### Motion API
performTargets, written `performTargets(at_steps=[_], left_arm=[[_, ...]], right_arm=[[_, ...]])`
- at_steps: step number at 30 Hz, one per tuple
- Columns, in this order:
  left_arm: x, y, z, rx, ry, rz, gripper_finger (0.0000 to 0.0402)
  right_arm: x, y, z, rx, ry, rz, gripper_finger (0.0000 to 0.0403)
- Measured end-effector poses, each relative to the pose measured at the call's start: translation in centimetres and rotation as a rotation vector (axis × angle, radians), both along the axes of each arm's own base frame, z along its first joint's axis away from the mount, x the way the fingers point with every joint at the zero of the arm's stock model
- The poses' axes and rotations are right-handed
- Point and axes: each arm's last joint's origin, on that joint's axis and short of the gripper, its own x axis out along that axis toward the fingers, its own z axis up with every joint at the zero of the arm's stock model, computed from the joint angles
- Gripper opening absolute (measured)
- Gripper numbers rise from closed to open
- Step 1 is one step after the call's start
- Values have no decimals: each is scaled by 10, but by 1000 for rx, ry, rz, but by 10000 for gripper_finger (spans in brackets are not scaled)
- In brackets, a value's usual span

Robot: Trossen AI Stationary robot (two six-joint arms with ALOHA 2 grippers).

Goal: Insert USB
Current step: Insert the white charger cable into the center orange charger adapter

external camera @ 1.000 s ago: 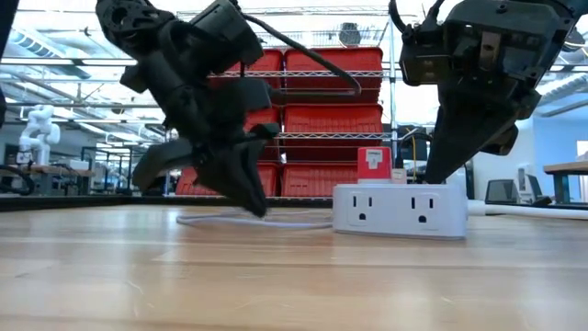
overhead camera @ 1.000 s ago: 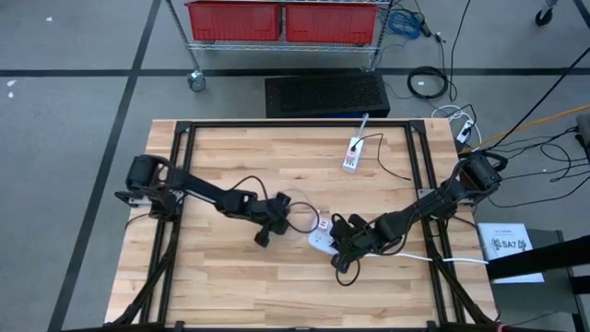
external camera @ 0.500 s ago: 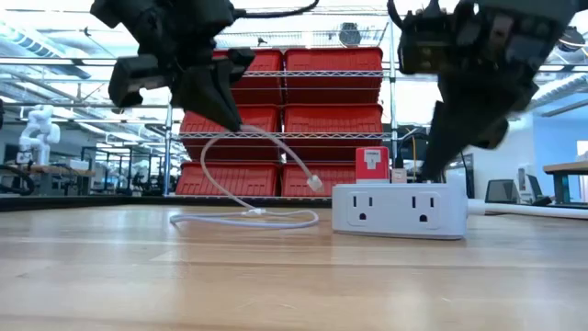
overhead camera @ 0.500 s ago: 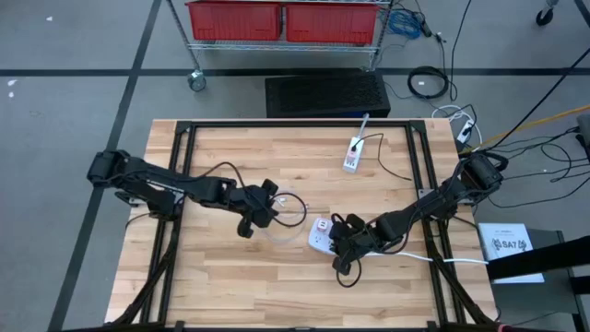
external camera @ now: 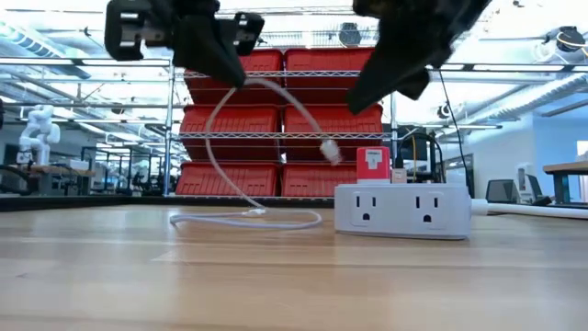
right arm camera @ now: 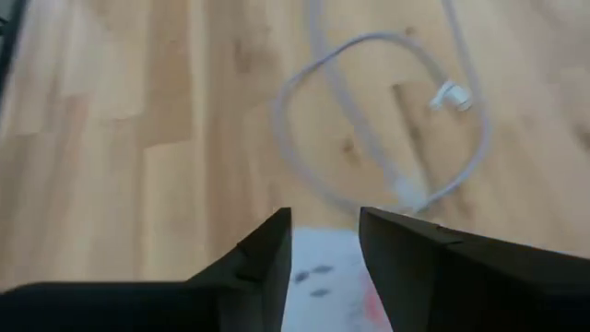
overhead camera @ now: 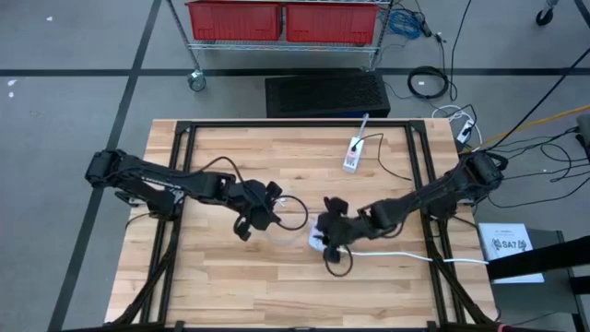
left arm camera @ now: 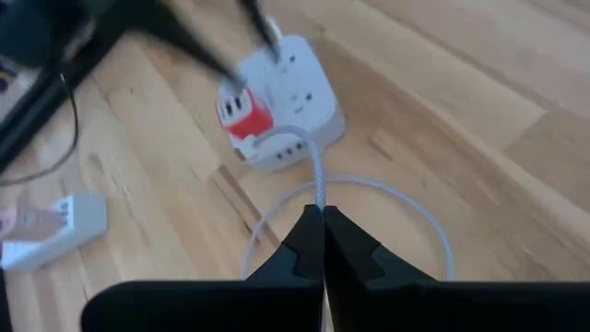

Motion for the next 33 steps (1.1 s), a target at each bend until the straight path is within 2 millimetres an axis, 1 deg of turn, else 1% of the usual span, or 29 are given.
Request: performTargets(at_steps=[4, 8, 14, 24, 26, 28, 33], left_arm=[[2, -1, 6, -1, -15, -27, 0], [1, -1, 8, 1, -9, -30, 0], [2, 0, 8, 0, -11, -26, 0], [2, 1, 8, -5, -14, -20, 0], [2, 1, 8, -5, -15, -19, 0], [2, 1, 8, -6, -14, -19, 0], [1, 1, 7, -22, 0, -3, 0]], right_arm=[[8, -19, 2, -73, -11, 25, 133], [12, -29, 3, -90, -18, 80, 143], [20, -34, 1, -74, -46, 171, 145], [30, -43, -12, -99, -27, 174, 141], [33, -45, -14, -99, -16, 175, 130], [37, -46, -12, -107, -21, 194, 110], [44, -43, 7, -162, -48, 249, 17]])
